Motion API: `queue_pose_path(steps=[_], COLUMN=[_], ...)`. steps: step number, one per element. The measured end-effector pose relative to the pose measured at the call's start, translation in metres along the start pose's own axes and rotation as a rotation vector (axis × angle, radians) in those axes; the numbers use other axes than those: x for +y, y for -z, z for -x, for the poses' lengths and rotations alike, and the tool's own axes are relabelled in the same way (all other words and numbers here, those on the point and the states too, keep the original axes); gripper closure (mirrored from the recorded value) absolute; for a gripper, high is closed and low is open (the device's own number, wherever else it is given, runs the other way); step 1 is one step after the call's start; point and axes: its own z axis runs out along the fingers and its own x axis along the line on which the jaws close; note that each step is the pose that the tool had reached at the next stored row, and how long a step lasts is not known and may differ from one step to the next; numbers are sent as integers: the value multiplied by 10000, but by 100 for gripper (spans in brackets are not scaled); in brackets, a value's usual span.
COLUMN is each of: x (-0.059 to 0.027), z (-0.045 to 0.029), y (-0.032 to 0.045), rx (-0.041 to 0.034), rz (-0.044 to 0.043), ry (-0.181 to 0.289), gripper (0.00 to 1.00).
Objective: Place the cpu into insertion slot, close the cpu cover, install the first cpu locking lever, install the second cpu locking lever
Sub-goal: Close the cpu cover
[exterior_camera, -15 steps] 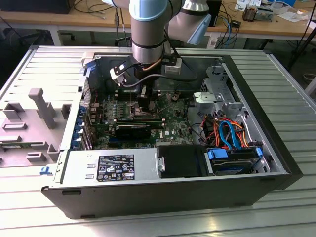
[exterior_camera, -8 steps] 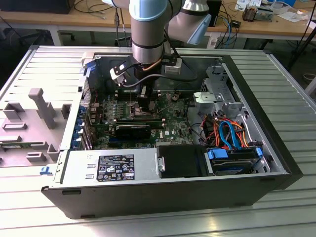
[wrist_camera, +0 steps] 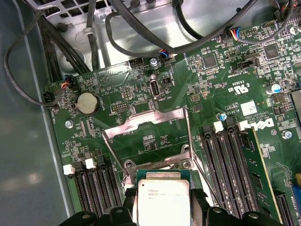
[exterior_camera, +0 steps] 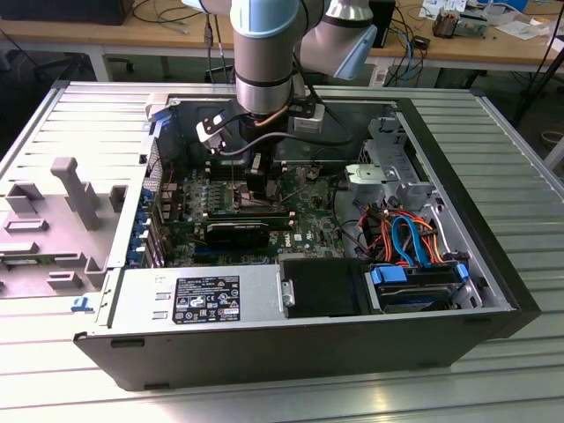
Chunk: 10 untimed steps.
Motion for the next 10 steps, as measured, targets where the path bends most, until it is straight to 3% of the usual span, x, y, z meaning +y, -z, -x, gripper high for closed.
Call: queue_pose_path(steps=[10], x=[0], z=[0], y=[-2], rx=[-2], rz=[1], ry=[-50], gripper=[46])
